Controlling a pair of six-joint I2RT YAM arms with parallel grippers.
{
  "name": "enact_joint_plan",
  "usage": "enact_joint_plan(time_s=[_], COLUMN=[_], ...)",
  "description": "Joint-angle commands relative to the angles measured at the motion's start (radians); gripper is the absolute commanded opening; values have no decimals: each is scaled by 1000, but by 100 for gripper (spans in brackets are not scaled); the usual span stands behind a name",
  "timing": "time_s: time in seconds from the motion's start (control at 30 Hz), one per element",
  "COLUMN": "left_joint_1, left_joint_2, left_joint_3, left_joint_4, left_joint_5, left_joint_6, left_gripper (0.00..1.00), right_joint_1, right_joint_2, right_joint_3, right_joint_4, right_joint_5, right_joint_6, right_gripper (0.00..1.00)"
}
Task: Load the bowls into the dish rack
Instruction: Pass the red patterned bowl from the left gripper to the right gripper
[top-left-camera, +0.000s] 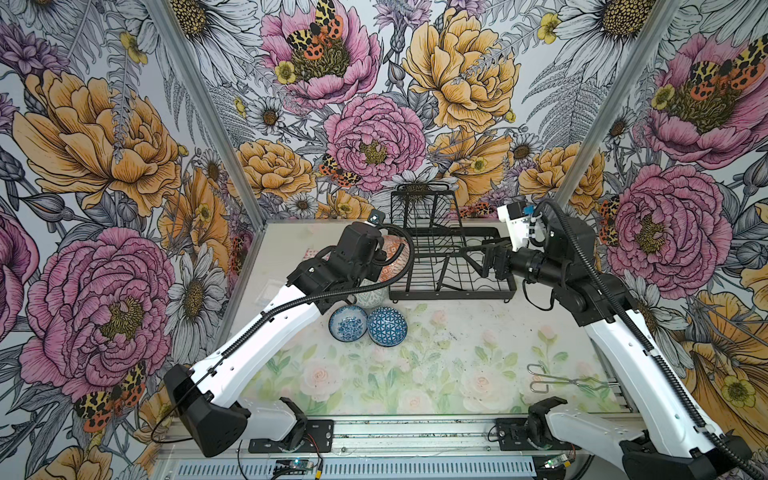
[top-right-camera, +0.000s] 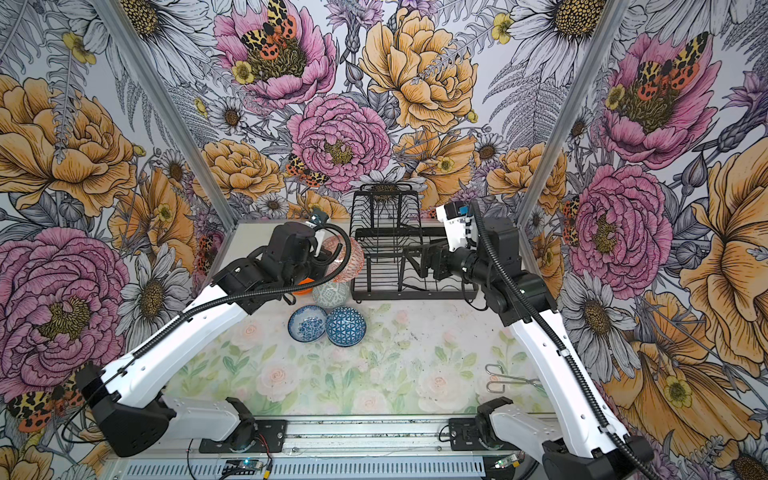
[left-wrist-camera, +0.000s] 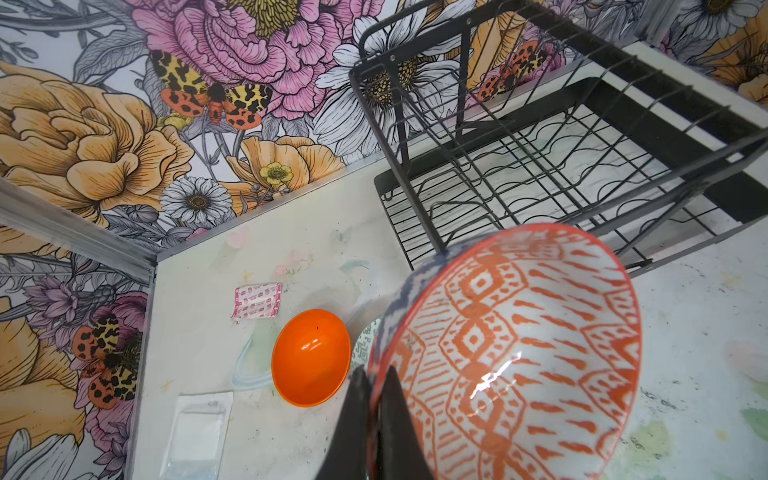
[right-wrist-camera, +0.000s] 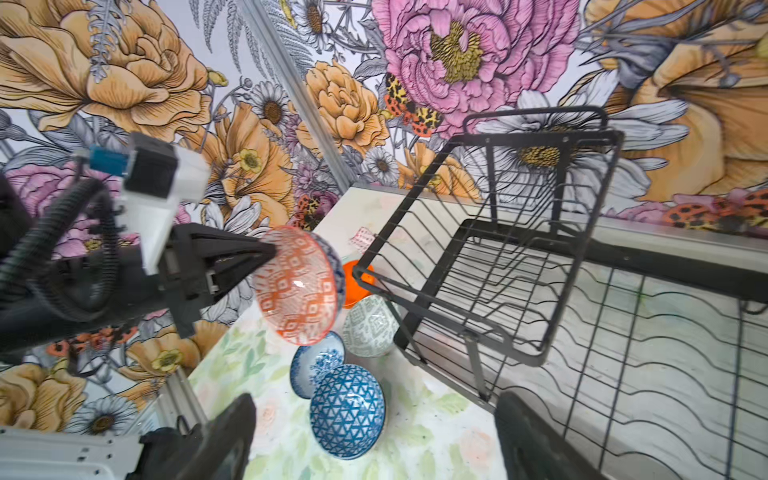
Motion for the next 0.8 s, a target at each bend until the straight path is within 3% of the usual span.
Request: enact_joint_plan(time_s=[0.0,0.27,0.77], left_joint_1=[-14,-29,-49], left_joint_2=[35,106,17], left_joint_3=[73,158,140], left_joint_4=[142,163,178], left_joint_5=[8,127,298], left_joint_6=[52,50,26], left_gripper=[0,0,0], right_joint_1=[38,133,161], right_joint_2=[26,125,212], right_joint_3=[5,54,124], right_joint_4=[-17,-18,-17], right_joint_5=[-40,39,178], right_joint_6=[50,8,5], right_gripper=[85,75,62])
